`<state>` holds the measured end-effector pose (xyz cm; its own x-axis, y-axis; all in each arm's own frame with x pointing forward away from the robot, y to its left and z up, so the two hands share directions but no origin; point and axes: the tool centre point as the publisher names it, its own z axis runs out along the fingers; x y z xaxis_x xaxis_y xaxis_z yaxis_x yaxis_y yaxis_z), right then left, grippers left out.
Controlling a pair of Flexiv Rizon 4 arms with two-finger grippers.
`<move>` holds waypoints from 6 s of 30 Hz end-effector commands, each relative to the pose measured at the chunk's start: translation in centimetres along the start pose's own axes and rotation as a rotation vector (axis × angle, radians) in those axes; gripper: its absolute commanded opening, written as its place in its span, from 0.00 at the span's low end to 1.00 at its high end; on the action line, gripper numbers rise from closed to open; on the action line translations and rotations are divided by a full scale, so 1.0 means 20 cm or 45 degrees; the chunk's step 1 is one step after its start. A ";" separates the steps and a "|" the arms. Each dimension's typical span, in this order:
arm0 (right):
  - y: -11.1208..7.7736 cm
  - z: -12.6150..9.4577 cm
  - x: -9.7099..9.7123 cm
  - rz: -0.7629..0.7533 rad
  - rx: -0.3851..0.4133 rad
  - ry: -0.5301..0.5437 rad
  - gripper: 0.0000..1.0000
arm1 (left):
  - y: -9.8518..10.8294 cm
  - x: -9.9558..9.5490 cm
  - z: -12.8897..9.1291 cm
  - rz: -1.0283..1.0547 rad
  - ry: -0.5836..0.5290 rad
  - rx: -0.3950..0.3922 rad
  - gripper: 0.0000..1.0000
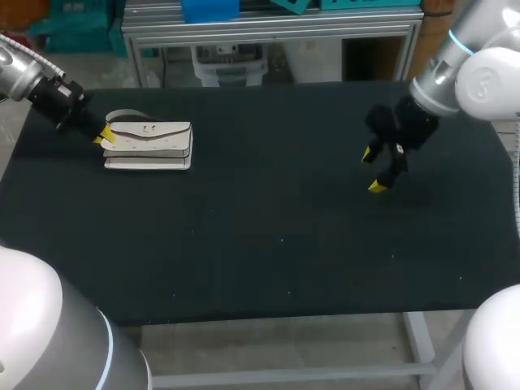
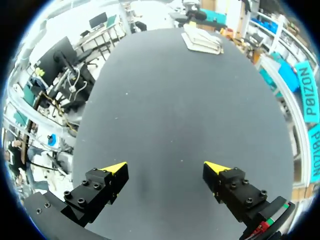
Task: Pick up the bag, open it, inspect its contents, close it, and place it on the opposite side
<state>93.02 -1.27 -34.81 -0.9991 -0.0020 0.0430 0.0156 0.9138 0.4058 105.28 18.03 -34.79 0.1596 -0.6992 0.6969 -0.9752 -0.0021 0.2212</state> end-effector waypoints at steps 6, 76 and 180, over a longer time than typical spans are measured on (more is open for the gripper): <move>0.02 0.09 0.02 -0.102 -0.040 -0.014 1.00 | 0.22 0.21 0.25 0.001 -0.082 0.173 0.00; 0.07 0.16 -0.03 -0.226 -0.068 -0.005 1.00 | 0.54 0.81 1.11 0.187 0.095 0.379 0.00; 0.68 0.35 0.20 -0.303 0.280 -0.459 1.00 | 0.76 0.78 0.63 1.900 -0.813 0.217 1.00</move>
<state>89.29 12.17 -33.77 -0.9365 -0.1435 -0.3200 -0.2149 0.9559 0.2001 90.93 -1.35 -28.04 -0.9373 -0.3169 -0.1449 -0.2232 0.8654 -0.4487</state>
